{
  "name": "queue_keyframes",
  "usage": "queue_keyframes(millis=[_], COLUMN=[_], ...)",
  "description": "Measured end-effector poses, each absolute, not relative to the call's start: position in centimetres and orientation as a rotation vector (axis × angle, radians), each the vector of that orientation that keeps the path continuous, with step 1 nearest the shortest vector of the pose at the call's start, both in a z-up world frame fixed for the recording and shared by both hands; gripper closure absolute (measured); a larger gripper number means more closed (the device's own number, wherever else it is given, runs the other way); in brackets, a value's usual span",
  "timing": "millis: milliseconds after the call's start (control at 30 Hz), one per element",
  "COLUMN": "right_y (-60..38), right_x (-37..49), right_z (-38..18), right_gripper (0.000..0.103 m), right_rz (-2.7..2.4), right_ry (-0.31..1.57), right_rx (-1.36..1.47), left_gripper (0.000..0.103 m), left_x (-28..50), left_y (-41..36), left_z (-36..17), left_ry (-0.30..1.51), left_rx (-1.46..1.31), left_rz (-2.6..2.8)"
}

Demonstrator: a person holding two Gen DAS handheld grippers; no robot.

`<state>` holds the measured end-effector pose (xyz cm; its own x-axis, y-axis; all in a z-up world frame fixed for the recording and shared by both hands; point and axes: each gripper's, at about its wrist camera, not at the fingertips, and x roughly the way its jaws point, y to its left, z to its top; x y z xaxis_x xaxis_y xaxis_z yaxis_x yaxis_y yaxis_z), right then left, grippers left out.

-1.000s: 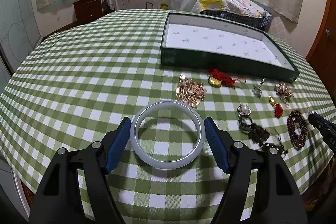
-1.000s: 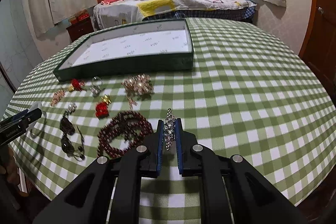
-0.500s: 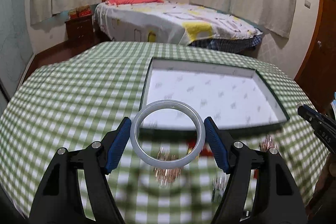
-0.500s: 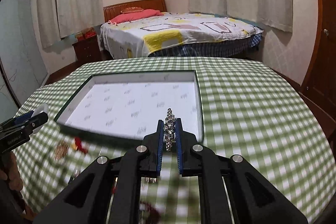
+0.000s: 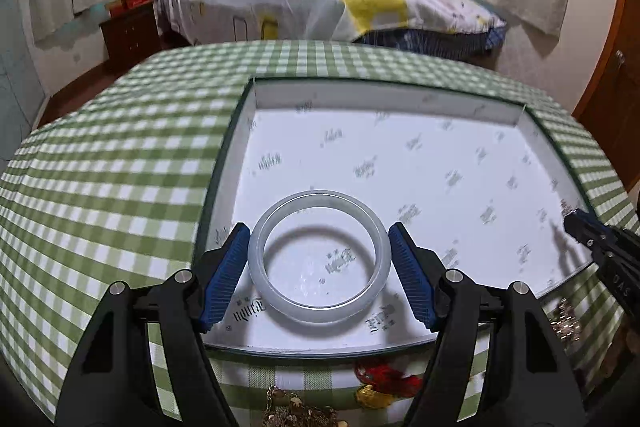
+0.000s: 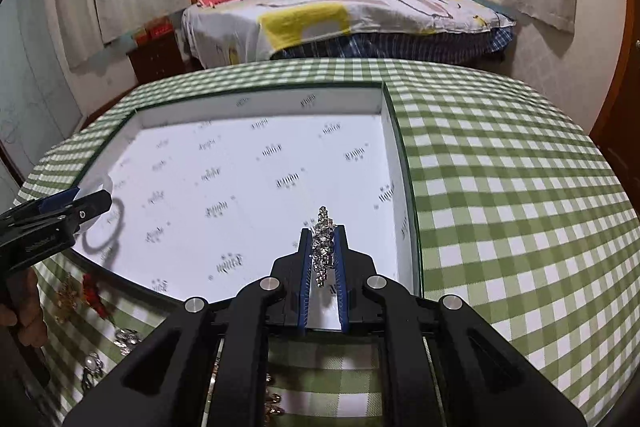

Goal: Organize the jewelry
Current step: 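Carry the bangle into the green box and open the left gripper while the right gripper drops the hairpin there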

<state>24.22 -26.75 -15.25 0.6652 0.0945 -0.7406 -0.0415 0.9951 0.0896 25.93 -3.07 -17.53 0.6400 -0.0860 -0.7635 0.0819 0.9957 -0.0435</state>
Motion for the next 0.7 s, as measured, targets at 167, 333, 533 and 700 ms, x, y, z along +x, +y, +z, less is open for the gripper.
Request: queue_keyframes(millis=[167, 333, 533, 700], right_y=[-27.0, -27.0, -26.9, -26.4], right_x=[24.4, 24.6, 24.5, 23.5], right_z=[-15.3, -15.4, -15.4, -14.9], right_gripper=[0.091, 0.088, 0.074, 0.065], right_rz=[0.069, 0.065, 0.072, 0.065], right_ry=[0.852, 0.852, 0.844, 0.824], right_rx=[0.062, 0.073, 0.071, 0.056], left_gripper=[0.034, 0.032, 0.027, 0.027], left_x=[25.9, 25.6, 25.5, 25.1], left_y=[-3.5, -3.4, -3.4, -3.3], left_z=[-18.3, -18.4, -18.3, -17.8], left_ry=[0.886, 0.879, 0.875, 0.856], left_rx=[0.034, 0.046, 0.032, 0.017], left_rz=[-0.096, -0.094, -0.101, -0.103])
